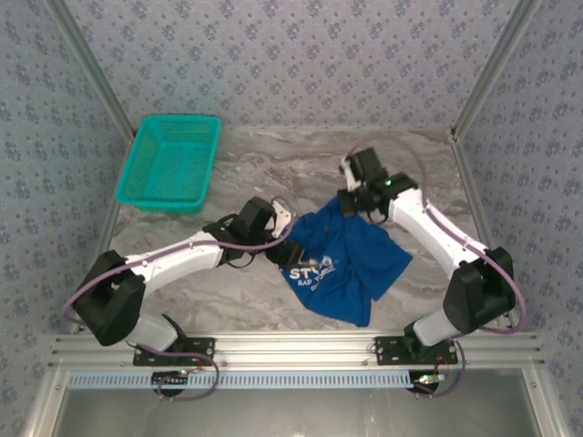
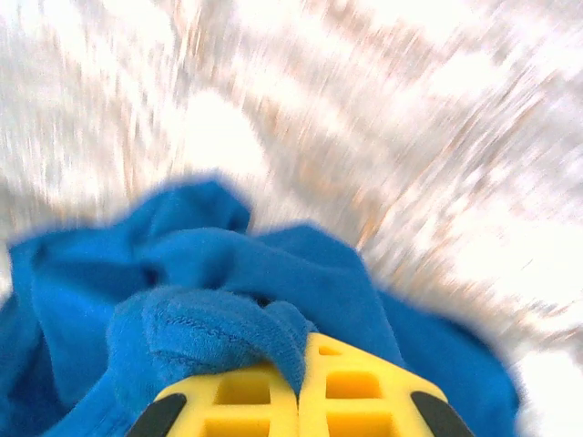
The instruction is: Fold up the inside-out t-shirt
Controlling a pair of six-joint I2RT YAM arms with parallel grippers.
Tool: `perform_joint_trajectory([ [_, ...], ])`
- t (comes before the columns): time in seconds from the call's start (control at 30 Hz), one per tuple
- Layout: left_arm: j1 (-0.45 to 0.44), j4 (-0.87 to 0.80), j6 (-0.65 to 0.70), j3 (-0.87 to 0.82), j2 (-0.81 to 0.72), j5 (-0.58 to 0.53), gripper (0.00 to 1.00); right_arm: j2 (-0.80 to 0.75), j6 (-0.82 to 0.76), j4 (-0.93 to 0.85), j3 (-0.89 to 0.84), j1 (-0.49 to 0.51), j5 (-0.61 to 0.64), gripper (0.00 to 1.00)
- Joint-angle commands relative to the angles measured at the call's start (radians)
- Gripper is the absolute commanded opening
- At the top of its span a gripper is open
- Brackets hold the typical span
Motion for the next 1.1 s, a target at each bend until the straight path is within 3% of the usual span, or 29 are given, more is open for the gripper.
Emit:
perform_joint_trajectory([
  [0.0, -0.001, 0.079, 0.209, 0.034, 0.028, -0.034, 0.78, 0.131, -0.051, -0.016, 0.132, -0.050, 0.040, 0.01],
  [0.1, -0.001, 0.092, 0.286, 0.072, 0.095, -0.078, 0.80, 0.258, -0.057, -0.050, 0.274, -0.080, 0.032, 0.30],
  [0.2, 0.001, 0.092, 0.338, 0.139, 0.173, -0.159, 0.81, 0.284, -0.061, -0.080, 0.329, -0.065, 0.037, 0.50],
  [0.27, 0.018, 0.055, 0.344, 0.194, 0.217, -0.215, 0.81, 0.232, -0.066, -0.095, 0.296, -0.027, 0.062, 0.55],
  [0.33, 0.048, 0.016, 0.318, 0.216, 0.224, -0.196, 0.81, 0.152, -0.067, -0.116, 0.225, 0.016, 0.076, 0.57],
  [0.5, 0.171, 0.101, 0.124, 0.118, 0.132, -0.037, 0.83, -0.079, 0.038, -0.056, -0.102, 0.123, -0.101, 0.61],
  [0.6, 0.265, 0.134, 0.007, 0.143, 0.191, 0.105, 0.85, -0.154, 0.161, 0.096, -0.318, 0.184, -0.178, 0.64],
  [0.73, 0.292, 0.057, 0.003, 0.294, 0.344, 0.239, 0.86, -0.144, 0.292, 0.213, -0.423, 0.277, -0.172, 0.68],
  [0.93, 0.303, -0.116, -0.012, 0.503, 0.526, 0.372, 0.87, -0.086, 0.365, 0.126, -0.449, 0.429, -0.064, 0.79],
  [1.07, 0.299, -0.224, -0.017, 0.622, 0.651, 0.433, 0.80, -0.029, 0.418, 0.161, -0.471, 0.506, -0.046, 0.82],
])
